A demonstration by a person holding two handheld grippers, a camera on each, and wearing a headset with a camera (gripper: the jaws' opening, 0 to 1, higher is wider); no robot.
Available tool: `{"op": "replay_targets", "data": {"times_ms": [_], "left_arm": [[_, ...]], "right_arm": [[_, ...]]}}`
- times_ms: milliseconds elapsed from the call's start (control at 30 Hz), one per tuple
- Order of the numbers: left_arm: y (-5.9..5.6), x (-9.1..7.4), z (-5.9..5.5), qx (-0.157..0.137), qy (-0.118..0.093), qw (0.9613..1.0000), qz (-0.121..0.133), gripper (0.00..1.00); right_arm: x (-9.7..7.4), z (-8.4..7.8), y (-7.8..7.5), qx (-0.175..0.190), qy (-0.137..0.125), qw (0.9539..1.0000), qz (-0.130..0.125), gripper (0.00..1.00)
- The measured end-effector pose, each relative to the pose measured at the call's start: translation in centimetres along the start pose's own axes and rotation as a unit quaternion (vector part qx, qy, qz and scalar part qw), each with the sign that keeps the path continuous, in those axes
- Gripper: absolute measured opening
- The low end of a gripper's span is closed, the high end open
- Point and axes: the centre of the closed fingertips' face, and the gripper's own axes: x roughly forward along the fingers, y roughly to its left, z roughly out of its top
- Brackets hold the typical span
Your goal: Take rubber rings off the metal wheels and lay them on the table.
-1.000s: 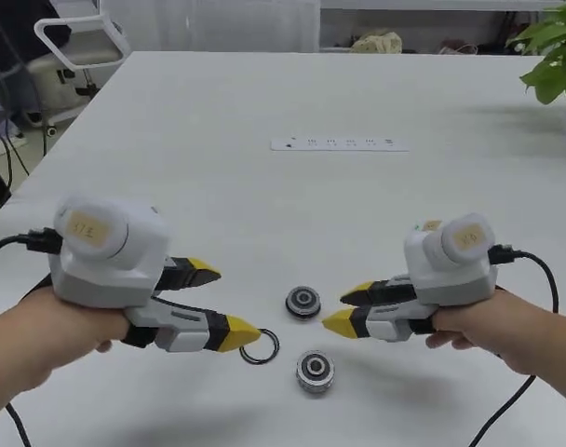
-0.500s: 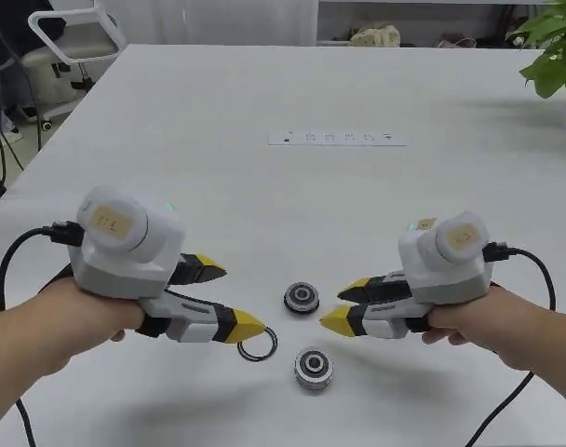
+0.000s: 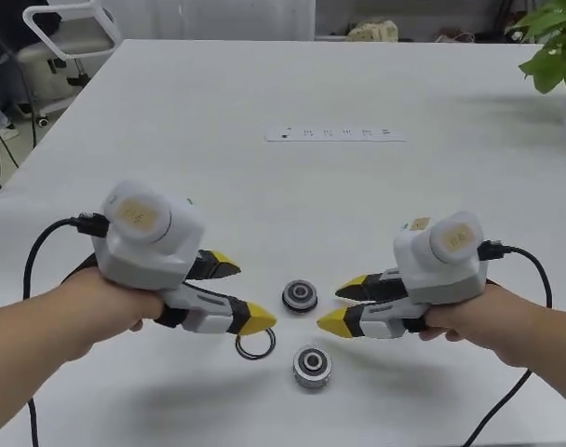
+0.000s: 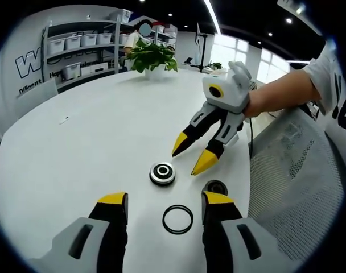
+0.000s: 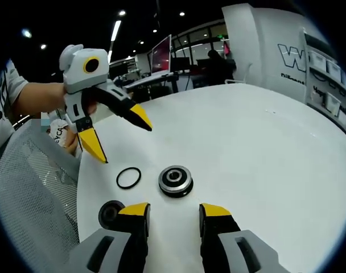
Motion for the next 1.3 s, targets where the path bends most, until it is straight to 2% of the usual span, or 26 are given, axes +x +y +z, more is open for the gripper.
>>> {"op": "replay_targets", "data": {"times_ms": [300, 600, 967, 1300], "left_arm": [[0.0, 1.2, 0.5, 0.006, 0.002, 0.9999, -0.008, 0.47], [-0.6, 2.5, 1.4, 0.018, 0.003, 0.9997, -0.018, 0.43], [-0.3, 4.1, 1.3, 0.031, 0.015, 0.9991, -0.027, 0.37], [-0.2, 5.1, 1.0, 0.029, 0.023, 0.9988, -0.031, 0.31]], "right_arm": [[0.0, -0.2, 0.1, -0.011, 0.004, 0.9999, 0.000, 0.35], [-0.1, -0.2, 0.0, -0.012, 0.004, 0.9999, -0.001, 0.35], [0.0, -0.4, 0.0, -0.013, 0.006, 0.9999, 0.000, 0.35], [0.0, -0.6, -0.1, -0.011, 0.007, 0.9999, -0.001, 0.35]]}}
